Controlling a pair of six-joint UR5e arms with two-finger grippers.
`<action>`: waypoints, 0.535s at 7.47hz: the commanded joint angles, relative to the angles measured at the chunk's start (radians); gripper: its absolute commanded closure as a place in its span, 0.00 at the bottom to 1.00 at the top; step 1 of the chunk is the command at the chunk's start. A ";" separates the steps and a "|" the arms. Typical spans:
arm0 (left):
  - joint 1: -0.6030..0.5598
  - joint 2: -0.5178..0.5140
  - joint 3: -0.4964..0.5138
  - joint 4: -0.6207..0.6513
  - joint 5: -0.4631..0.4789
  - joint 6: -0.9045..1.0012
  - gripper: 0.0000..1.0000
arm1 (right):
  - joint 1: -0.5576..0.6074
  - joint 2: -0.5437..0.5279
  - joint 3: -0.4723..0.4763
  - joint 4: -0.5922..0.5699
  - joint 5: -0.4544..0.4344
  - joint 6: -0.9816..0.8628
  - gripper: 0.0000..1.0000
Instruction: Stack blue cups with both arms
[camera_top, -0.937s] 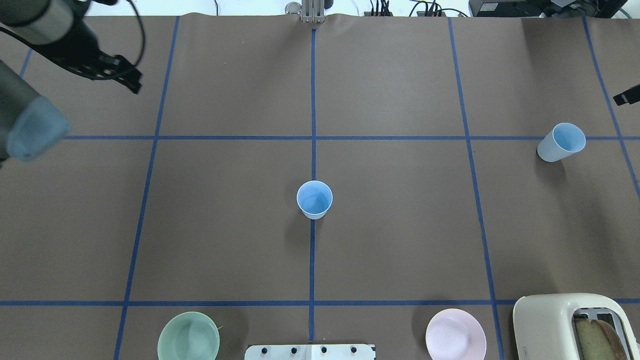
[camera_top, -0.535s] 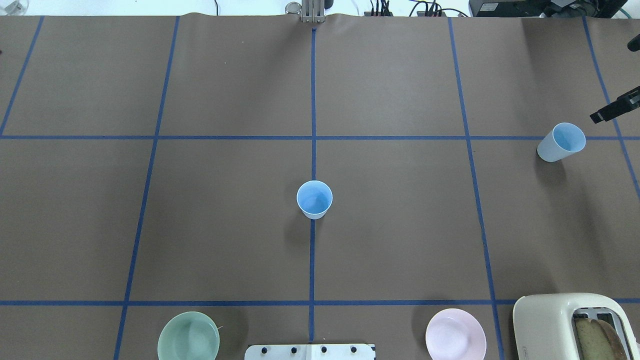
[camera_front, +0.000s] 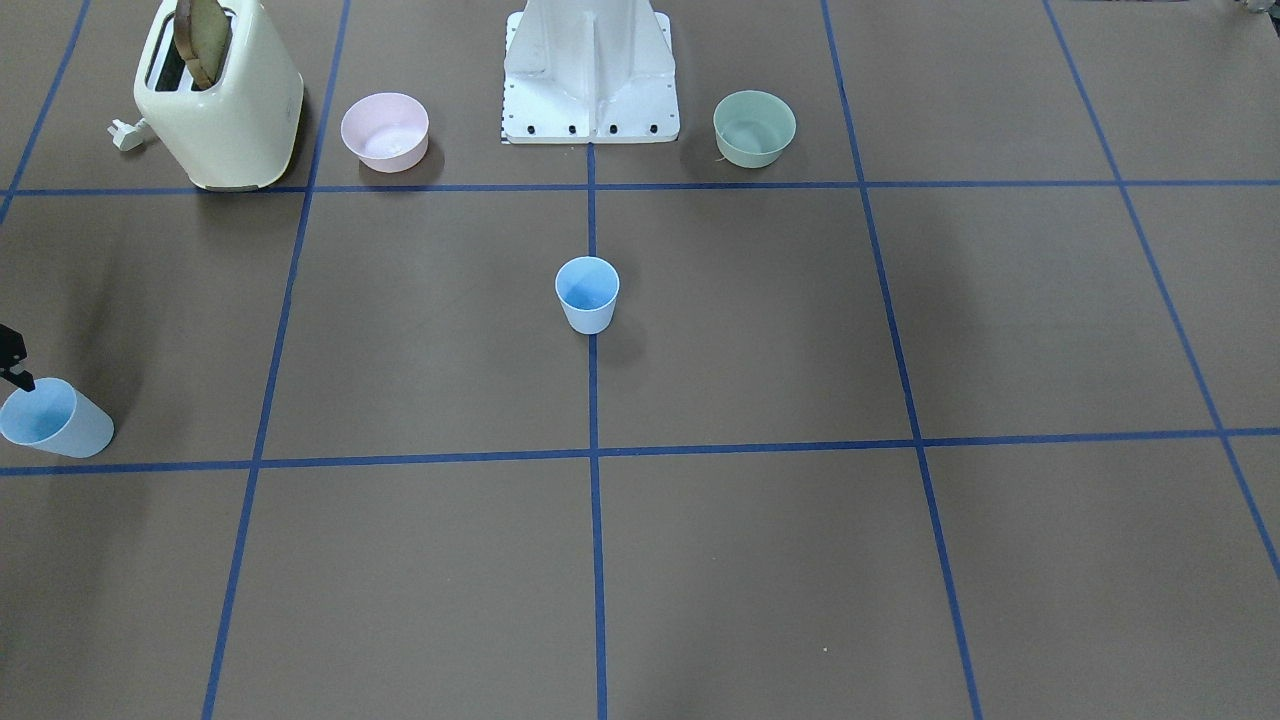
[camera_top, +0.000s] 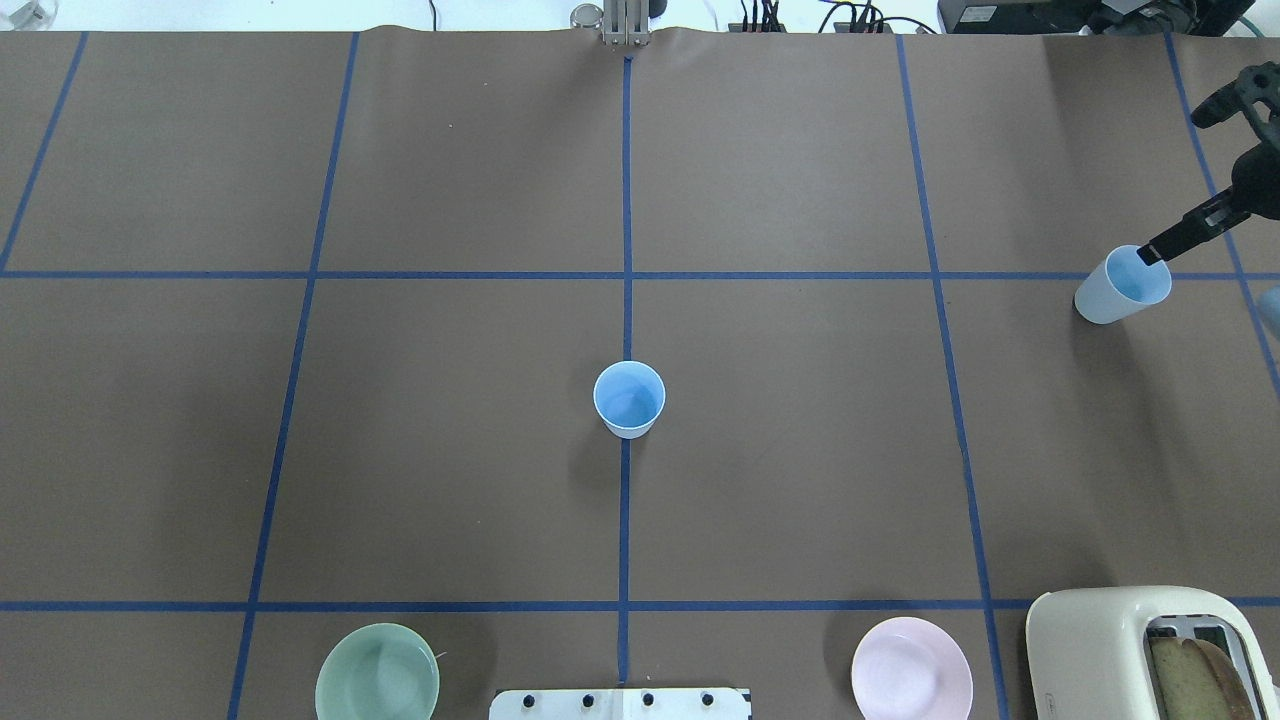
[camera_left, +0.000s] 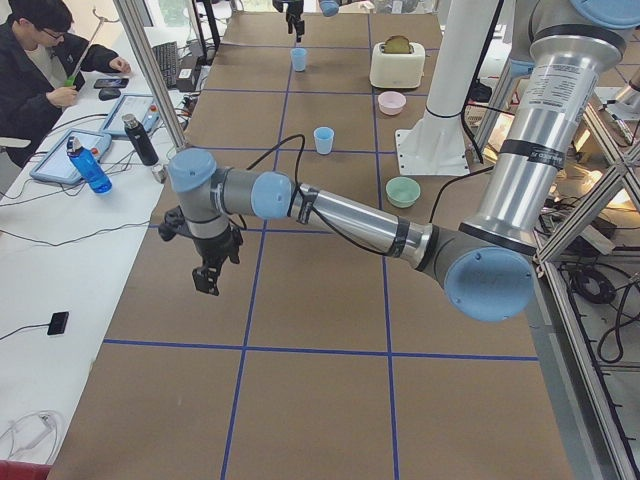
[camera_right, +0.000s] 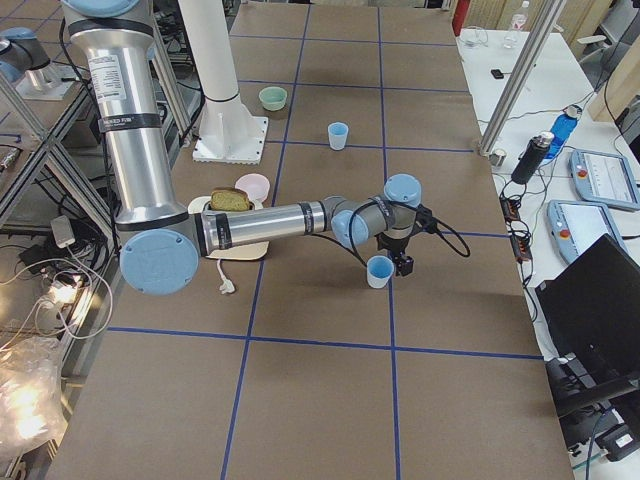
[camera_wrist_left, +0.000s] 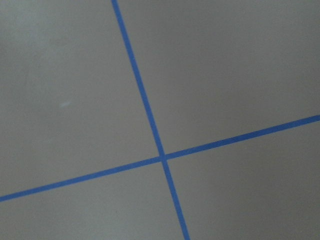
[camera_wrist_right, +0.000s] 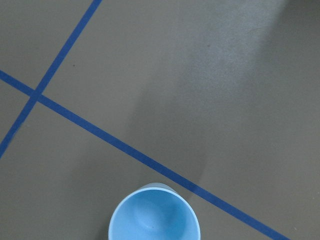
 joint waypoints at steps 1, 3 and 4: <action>-0.007 0.059 0.011 -0.070 0.001 -0.007 0.01 | -0.002 0.023 -0.063 0.008 -0.002 -0.010 0.00; -0.007 0.061 0.015 -0.071 -0.001 -0.005 0.01 | -0.002 0.007 -0.086 0.009 -0.006 -0.011 0.21; -0.007 0.061 0.017 -0.071 -0.001 -0.005 0.01 | -0.002 0.012 -0.111 0.011 -0.006 -0.011 0.47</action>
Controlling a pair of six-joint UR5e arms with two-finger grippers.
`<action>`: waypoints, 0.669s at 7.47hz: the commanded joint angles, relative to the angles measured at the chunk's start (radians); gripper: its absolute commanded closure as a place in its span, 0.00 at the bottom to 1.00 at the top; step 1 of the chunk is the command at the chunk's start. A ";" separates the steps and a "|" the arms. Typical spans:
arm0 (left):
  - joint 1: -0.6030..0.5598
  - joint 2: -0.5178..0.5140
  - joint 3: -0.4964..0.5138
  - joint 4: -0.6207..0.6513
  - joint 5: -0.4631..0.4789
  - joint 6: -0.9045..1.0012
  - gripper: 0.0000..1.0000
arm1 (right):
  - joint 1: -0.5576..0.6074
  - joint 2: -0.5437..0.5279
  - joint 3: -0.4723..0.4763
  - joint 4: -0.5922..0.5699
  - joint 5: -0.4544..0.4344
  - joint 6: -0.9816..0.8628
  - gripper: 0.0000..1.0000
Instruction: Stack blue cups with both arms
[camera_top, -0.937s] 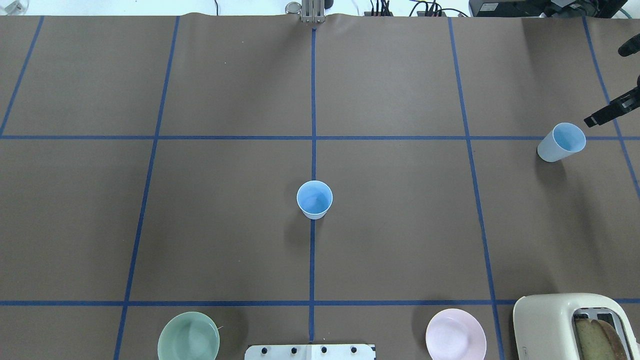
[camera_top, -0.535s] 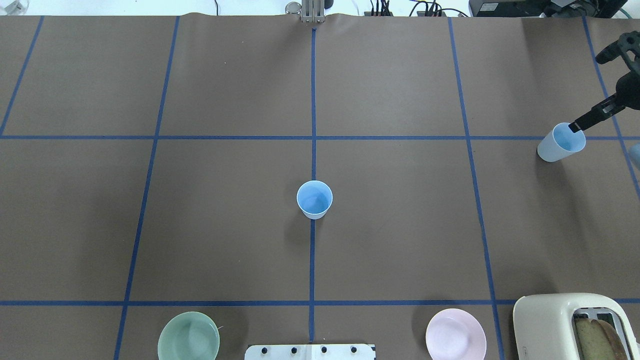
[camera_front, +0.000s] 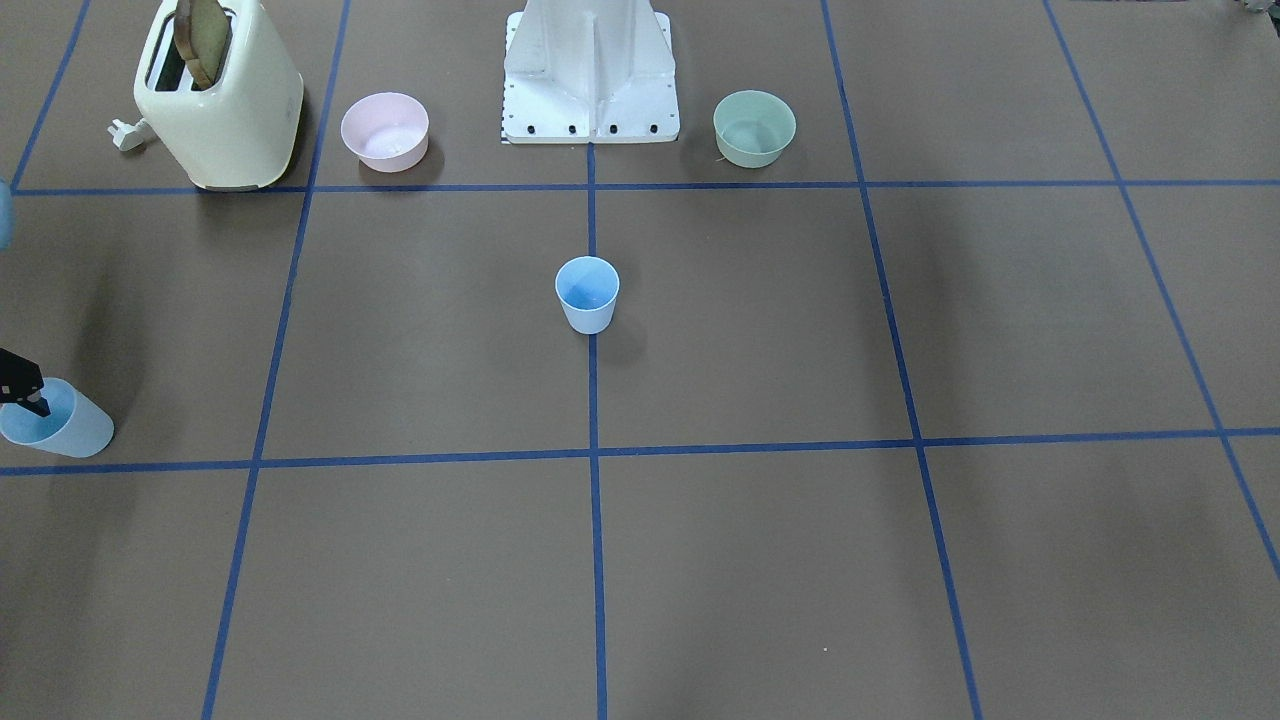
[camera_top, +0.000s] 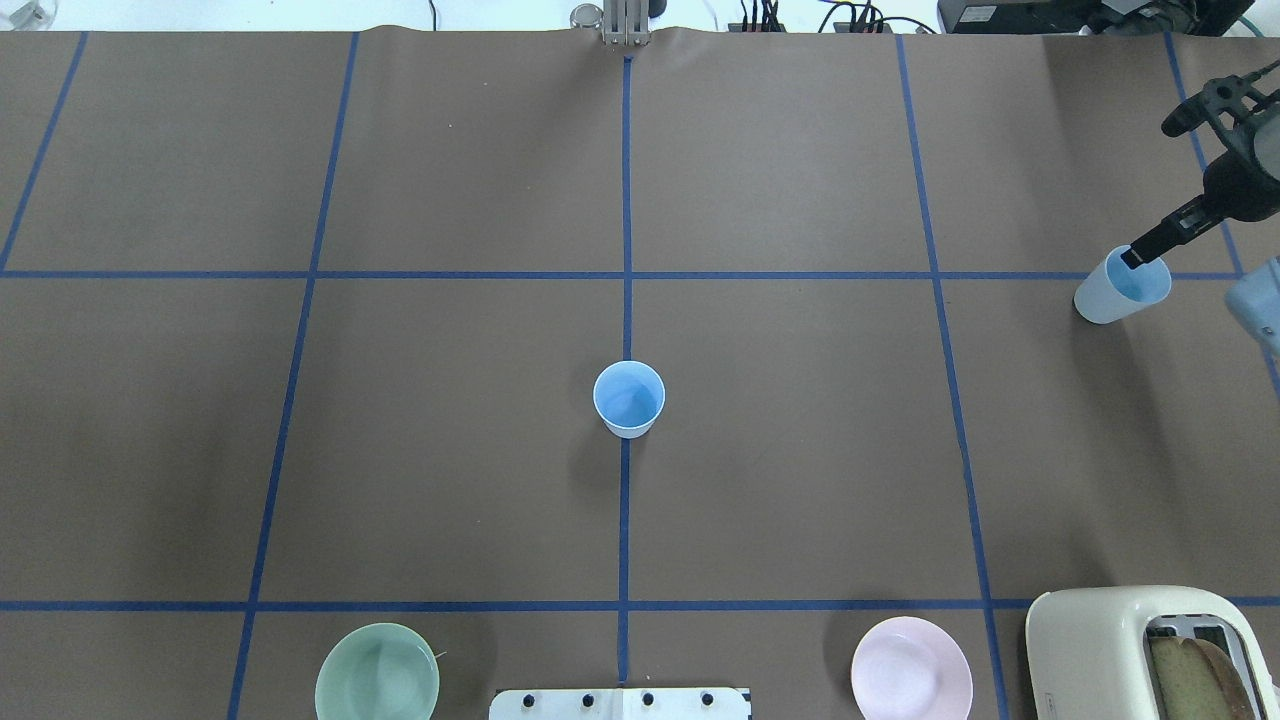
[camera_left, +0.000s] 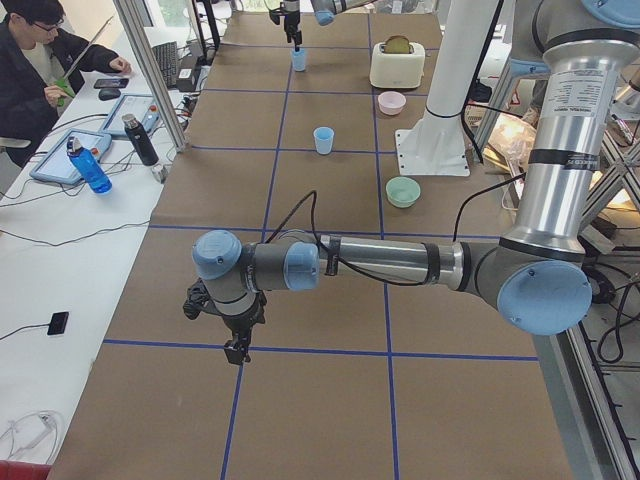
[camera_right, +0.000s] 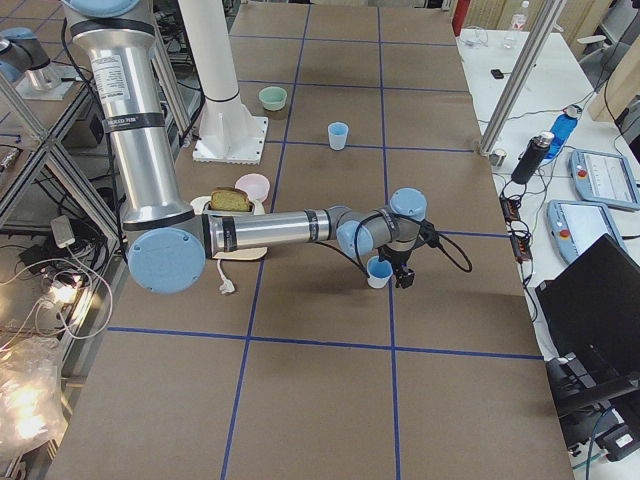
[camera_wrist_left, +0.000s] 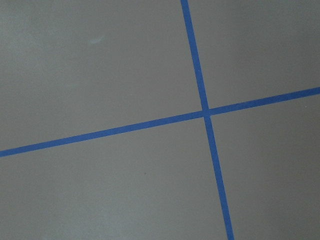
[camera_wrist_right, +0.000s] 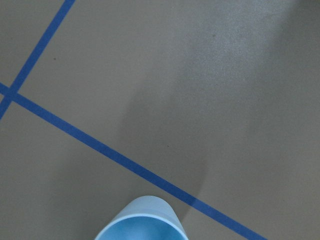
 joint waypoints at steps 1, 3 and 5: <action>0.000 0.000 0.001 -0.002 0.000 0.000 0.01 | 0.000 0.002 -0.028 0.002 -0.004 -0.002 0.84; 0.000 0.003 0.000 -0.003 0.000 0.000 0.01 | -0.005 0.005 -0.028 0.002 -0.016 -0.002 1.00; 0.000 0.004 0.001 -0.003 0.000 0.000 0.01 | -0.003 0.013 0.010 0.002 -0.002 0.014 1.00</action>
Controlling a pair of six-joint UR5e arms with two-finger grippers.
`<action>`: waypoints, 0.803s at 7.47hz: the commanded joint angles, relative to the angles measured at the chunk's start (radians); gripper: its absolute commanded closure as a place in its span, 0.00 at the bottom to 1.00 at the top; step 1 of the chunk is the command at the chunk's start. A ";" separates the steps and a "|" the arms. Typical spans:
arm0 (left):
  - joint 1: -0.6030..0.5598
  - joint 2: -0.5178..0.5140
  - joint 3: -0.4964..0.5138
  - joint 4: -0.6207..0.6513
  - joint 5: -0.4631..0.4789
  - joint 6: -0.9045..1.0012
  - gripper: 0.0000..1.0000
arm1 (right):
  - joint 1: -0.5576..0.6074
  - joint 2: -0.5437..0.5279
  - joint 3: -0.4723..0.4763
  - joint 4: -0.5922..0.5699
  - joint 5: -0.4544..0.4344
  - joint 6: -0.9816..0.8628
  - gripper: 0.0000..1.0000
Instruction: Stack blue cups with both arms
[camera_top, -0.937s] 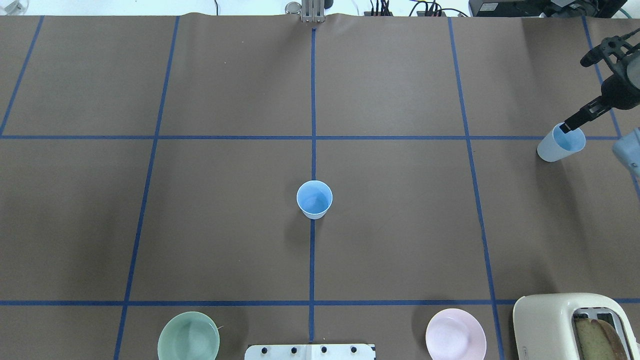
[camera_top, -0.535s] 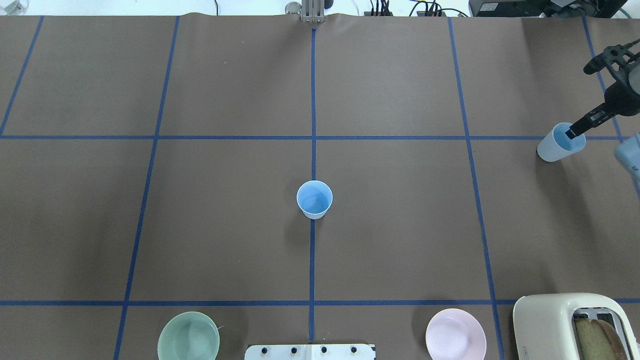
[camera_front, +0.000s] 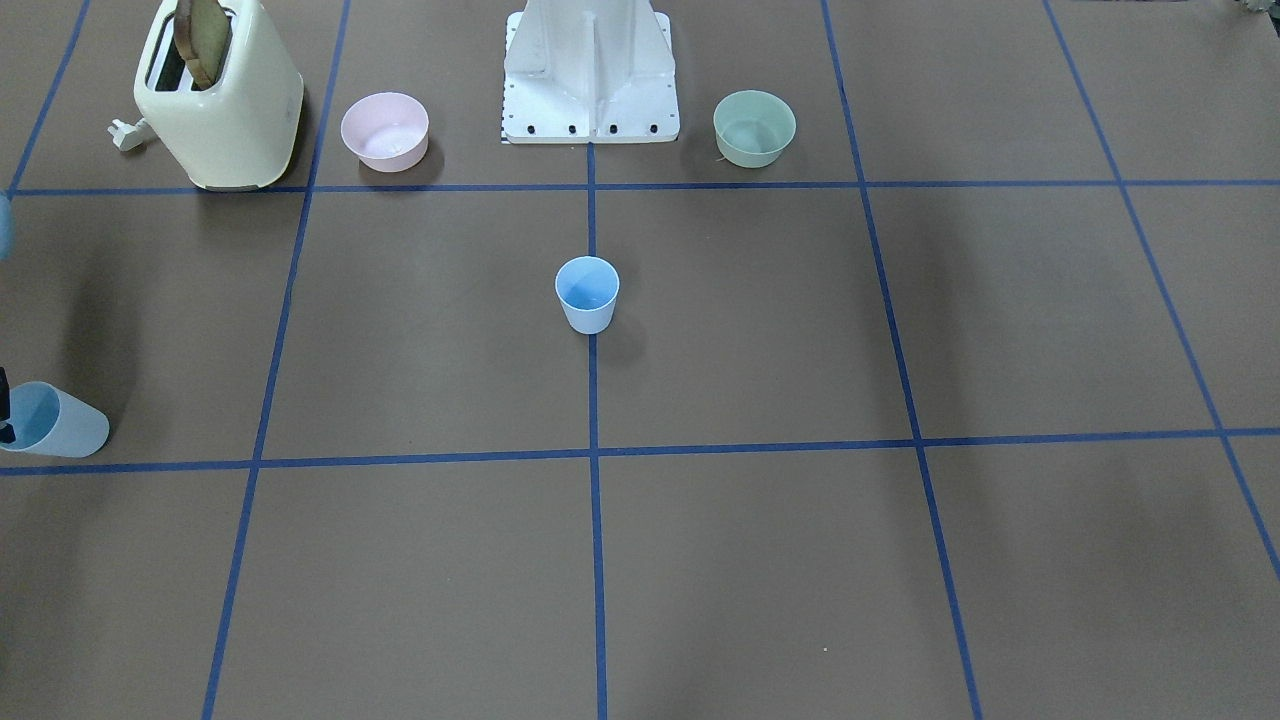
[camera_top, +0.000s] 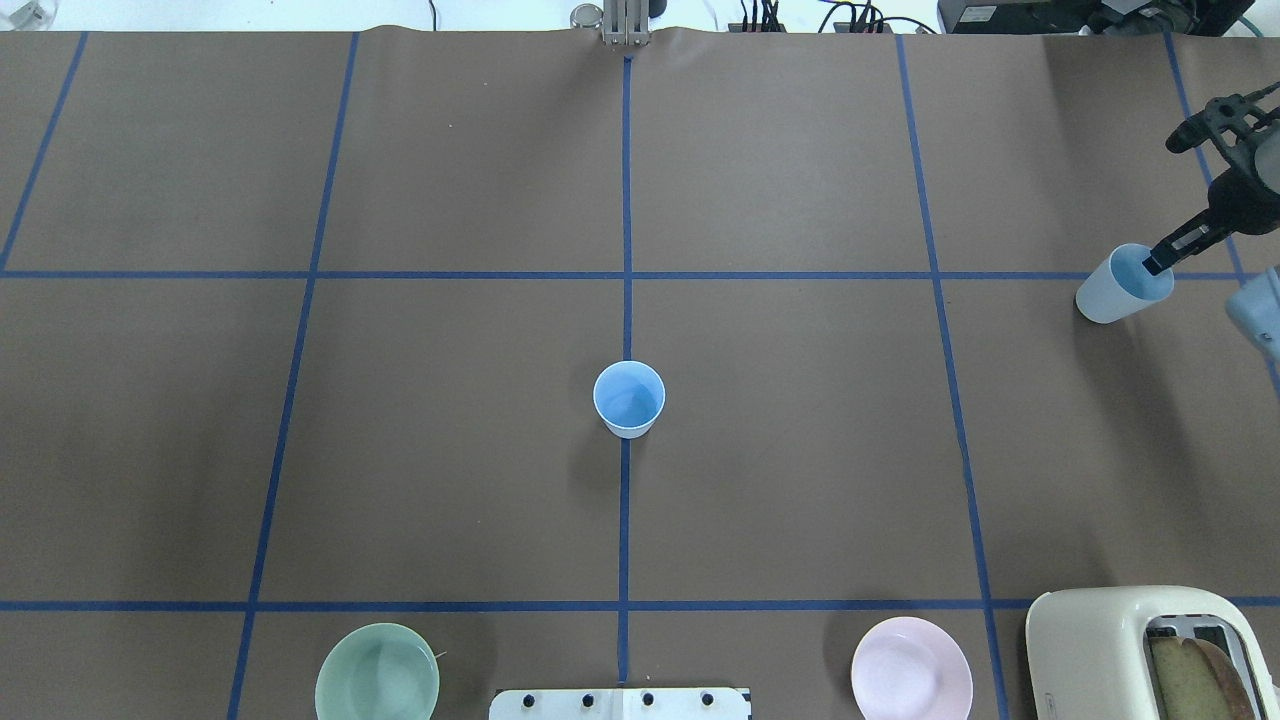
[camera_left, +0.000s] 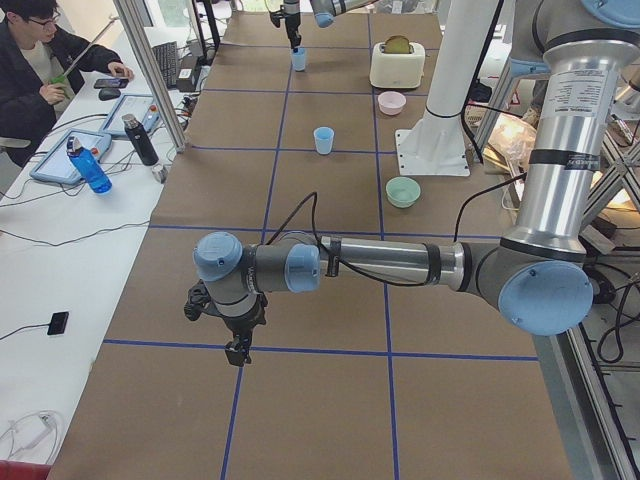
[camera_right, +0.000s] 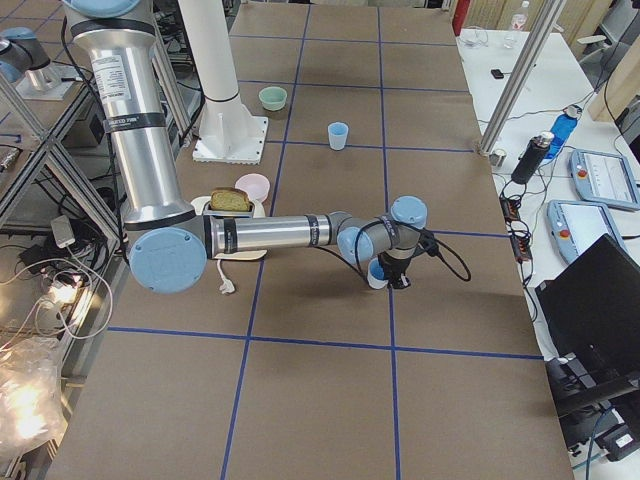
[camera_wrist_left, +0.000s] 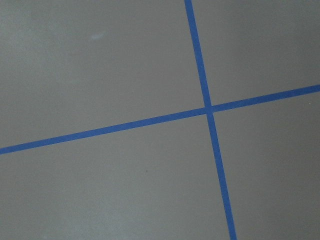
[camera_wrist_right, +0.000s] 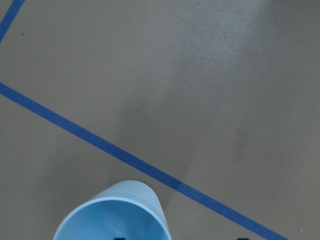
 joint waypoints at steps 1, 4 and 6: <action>0.000 0.009 0.001 0.000 0.000 0.000 0.01 | 0.002 0.004 0.056 -0.008 0.010 0.011 1.00; 0.000 0.033 -0.038 0.001 -0.011 -0.146 0.01 | 0.040 0.075 0.123 -0.017 0.128 0.191 1.00; 0.000 0.146 -0.170 -0.002 -0.066 -0.181 0.01 | -0.011 0.153 0.267 -0.119 0.119 0.444 1.00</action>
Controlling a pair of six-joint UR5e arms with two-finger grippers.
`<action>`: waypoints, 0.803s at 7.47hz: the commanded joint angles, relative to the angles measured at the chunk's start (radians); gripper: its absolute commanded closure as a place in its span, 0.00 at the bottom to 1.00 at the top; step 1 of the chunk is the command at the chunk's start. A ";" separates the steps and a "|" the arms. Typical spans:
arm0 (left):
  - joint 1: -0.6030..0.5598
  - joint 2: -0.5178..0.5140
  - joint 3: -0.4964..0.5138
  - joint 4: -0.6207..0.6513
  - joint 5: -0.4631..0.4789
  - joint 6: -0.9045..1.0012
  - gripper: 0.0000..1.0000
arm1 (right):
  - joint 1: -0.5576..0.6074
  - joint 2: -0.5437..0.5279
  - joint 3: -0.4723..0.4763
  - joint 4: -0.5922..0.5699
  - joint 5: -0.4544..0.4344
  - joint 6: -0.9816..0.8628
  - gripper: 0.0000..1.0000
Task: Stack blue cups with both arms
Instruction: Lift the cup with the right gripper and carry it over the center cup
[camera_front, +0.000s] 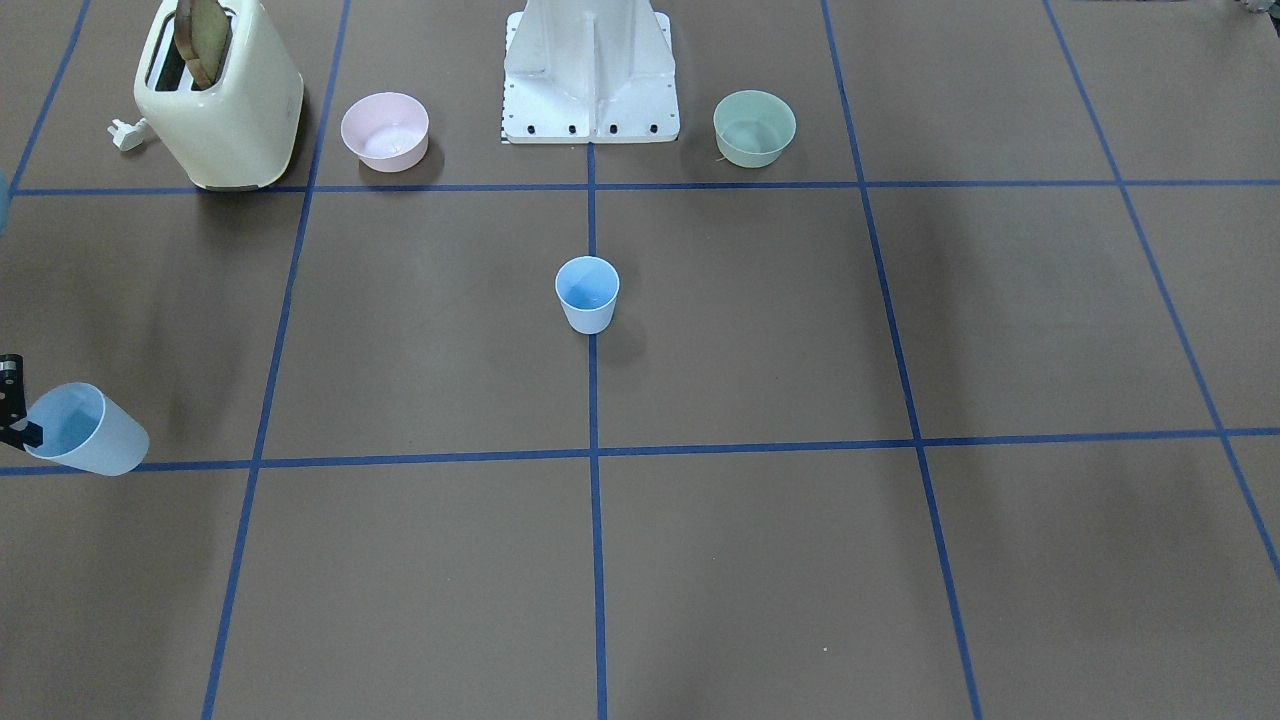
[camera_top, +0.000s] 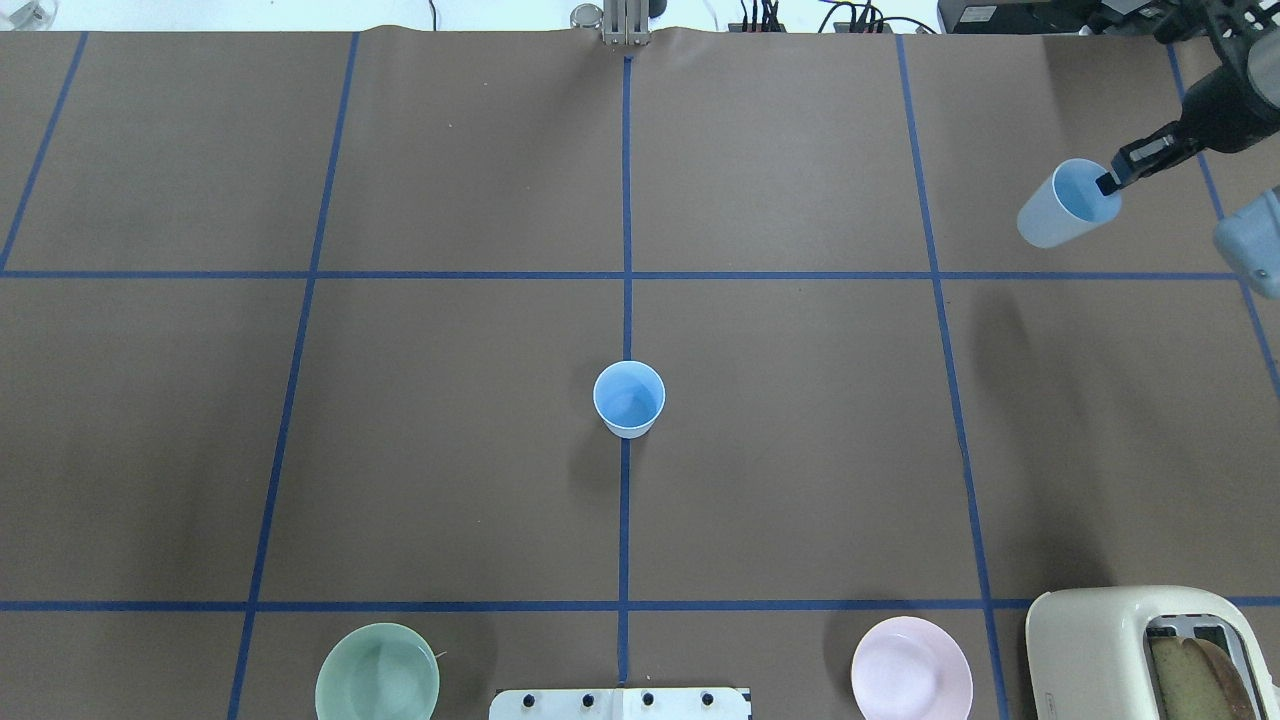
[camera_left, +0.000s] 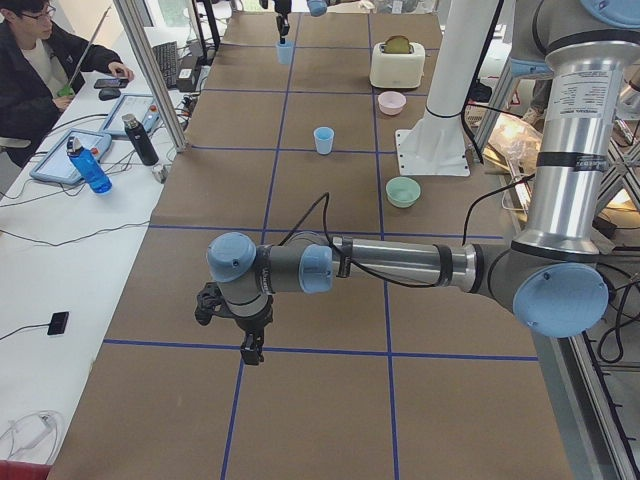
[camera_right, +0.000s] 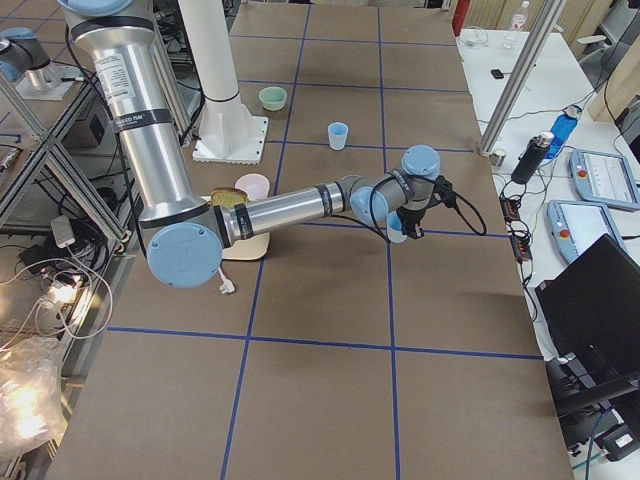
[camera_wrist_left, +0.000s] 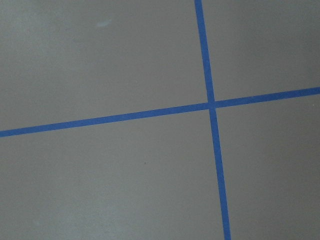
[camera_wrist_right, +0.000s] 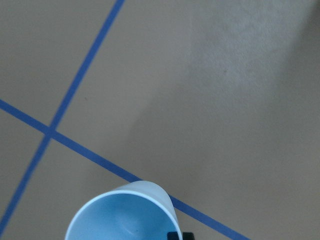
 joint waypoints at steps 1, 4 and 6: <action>0.000 0.076 -0.091 0.000 -0.032 -0.028 0.01 | -0.103 0.117 0.180 -0.189 -0.019 0.271 1.00; 0.003 0.077 -0.080 0.000 -0.031 -0.028 0.01 | -0.383 0.357 0.238 -0.356 -0.265 0.699 1.00; 0.005 0.078 -0.080 -0.001 -0.032 -0.028 0.01 | -0.538 0.487 0.228 -0.538 -0.407 0.807 1.00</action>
